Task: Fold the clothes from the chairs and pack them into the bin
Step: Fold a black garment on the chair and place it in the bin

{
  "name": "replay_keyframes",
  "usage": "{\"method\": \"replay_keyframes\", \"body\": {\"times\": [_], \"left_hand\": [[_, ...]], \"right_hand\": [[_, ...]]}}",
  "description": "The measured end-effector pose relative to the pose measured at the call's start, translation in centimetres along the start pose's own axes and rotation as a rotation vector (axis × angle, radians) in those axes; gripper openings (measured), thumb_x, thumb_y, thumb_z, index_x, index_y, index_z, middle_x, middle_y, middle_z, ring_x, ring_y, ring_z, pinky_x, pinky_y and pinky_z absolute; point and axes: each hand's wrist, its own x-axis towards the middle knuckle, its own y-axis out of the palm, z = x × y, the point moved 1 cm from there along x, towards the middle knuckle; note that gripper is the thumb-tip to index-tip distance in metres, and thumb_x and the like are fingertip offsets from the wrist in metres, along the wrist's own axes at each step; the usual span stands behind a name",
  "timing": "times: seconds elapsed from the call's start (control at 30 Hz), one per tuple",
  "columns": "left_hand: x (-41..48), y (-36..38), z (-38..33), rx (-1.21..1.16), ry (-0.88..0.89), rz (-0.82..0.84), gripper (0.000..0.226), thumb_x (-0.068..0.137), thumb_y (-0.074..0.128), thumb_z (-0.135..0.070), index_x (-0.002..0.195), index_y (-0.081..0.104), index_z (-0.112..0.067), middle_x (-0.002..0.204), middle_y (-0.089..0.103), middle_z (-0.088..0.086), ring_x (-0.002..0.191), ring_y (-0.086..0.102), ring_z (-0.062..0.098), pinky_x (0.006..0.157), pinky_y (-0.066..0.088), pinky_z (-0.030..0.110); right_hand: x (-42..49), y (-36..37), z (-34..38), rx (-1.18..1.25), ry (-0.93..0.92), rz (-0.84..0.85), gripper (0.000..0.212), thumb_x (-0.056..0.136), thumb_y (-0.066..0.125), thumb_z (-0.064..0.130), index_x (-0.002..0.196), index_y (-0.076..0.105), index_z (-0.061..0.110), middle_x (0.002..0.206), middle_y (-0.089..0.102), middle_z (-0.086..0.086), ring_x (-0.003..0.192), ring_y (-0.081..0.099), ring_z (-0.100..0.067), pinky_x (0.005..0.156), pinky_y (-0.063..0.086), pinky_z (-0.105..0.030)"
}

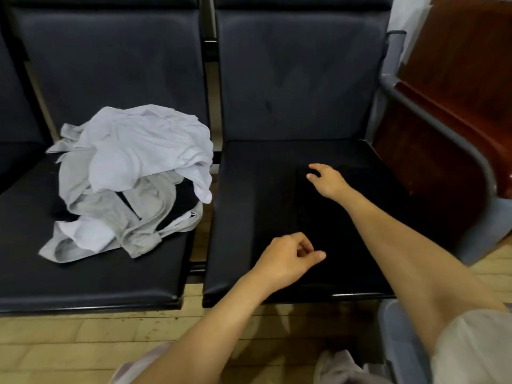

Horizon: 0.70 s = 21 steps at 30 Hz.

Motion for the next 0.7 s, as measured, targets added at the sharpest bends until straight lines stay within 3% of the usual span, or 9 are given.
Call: {"method": "replay_keyframes", "body": {"times": [0.07, 0.17, 0.27, 0.37, 0.47, 0.53, 0.7], "left_hand": [[0.5, 1.6, -1.7, -0.009, 0.052, -0.044, 0.021, 0.091, 0.06, -0.041, 0.098, 0.062, -0.021, 0.091, 0.065, -0.003, 0.083, 0.062, 0.014, 0.078, 0.053, 0.033], [1.4, 5.4, -3.5, 0.204, 0.248, -0.05, 0.016, 0.094, 0.058, -0.031, 0.104, 0.062, -0.019, 0.102, 0.059, -0.003, 0.092, 0.058, 0.016, 0.081, 0.051, 0.034], [2.7, 9.2, -4.9, 0.37, 0.419, -0.017, 0.025, 0.095, 0.056, -0.025, 0.117, 0.06, -0.016, 0.118, 0.054, 0.002, 0.109, 0.049, 0.021, 0.089, 0.042, 0.033], [4.2, 12.1, -5.7, 0.499, 0.505, 0.042, 0.036, 0.091, 0.06, -0.026, 0.126, 0.056, -0.015, 0.125, 0.05, 0.005, 0.116, 0.042, 0.024, 0.097, 0.036, 0.037], [5.2, 14.2, -5.5, 0.578, 0.626, -0.05, 0.046, 0.07, 0.079, -0.028, 0.112, 0.064, -0.014, 0.107, 0.055, 0.007, 0.098, 0.051, 0.026, 0.084, 0.046, 0.042], [5.7, 15.3, -5.3, 0.573, 0.656, -0.116, 0.054, 0.055, 0.086, -0.031, 0.102, 0.066, -0.016, 0.095, 0.055, 0.004, 0.085, 0.054, 0.023, 0.071, 0.049, 0.036], [6.4, 17.6, -5.6, 0.588, 0.765, -0.26, 0.047, 0.058, 0.081, -0.018, 0.102, 0.066, -0.018, 0.092, 0.055, 0.004, 0.082, 0.053, 0.021, 0.07, 0.046, 0.032]], "right_hand": [[-0.5, -1.9, -2.3, -0.092, 0.0, -0.039, 0.044, 0.099, 0.051, 0.02, 0.141, 0.045, 0.01, 0.149, 0.04, -0.01, 0.138, 0.035, -0.026, 0.112, 0.028, -0.032], [-1.4, -4.8, -6.6, -0.155, 0.076, -0.061, 0.041, 0.097, 0.054, 0.017, 0.137, 0.049, 0.011, 0.146, 0.042, -0.011, 0.134, 0.041, -0.027, 0.108, 0.034, -0.033], [-2.2, -7.2, -10.5, -0.208, 0.163, -0.052, 0.043, 0.096, 0.055, 0.018, 0.139, 0.048, 0.014, 0.148, 0.038, -0.013, 0.131, 0.044, -0.03, 0.106, 0.038, -0.036], [-2.6, -8.5, -12.7, -0.229, 0.197, -0.016, 0.047, 0.097, 0.054, 0.023, 0.143, 0.043, 0.018, 0.152, 0.031, -0.014, 0.137, 0.034, -0.032, 0.111, 0.031, -0.037], [-2.3, -8.9, -13.7, -0.232, 0.199, 0.014, 0.05, 0.099, 0.051, 0.028, 0.146, 0.038, 0.023, 0.155, 0.024, -0.015, 0.143, 0.022, -0.031, 0.116, 0.02, -0.037], [-2.0, -8.8, -14.0, -0.227, 0.207, 0.036, 0.051, 0.099, 0.049, 0.032, 0.148, 0.035, 0.026, 0.158, 0.018, -0.014, 0.145, 0.015, -0.031, 0.117, 0.016, -0.039], [-1.5, -8.9, -14.4, -0.164, 0.249, 0.081, 0.057, 0.099, 0.047, 0.037, 0.151, 0.025, 0.028, 0.161, 0.006, -0.008, 0.148, 0.004, -0.029, 0.118, 0.008, -0.042]]}}
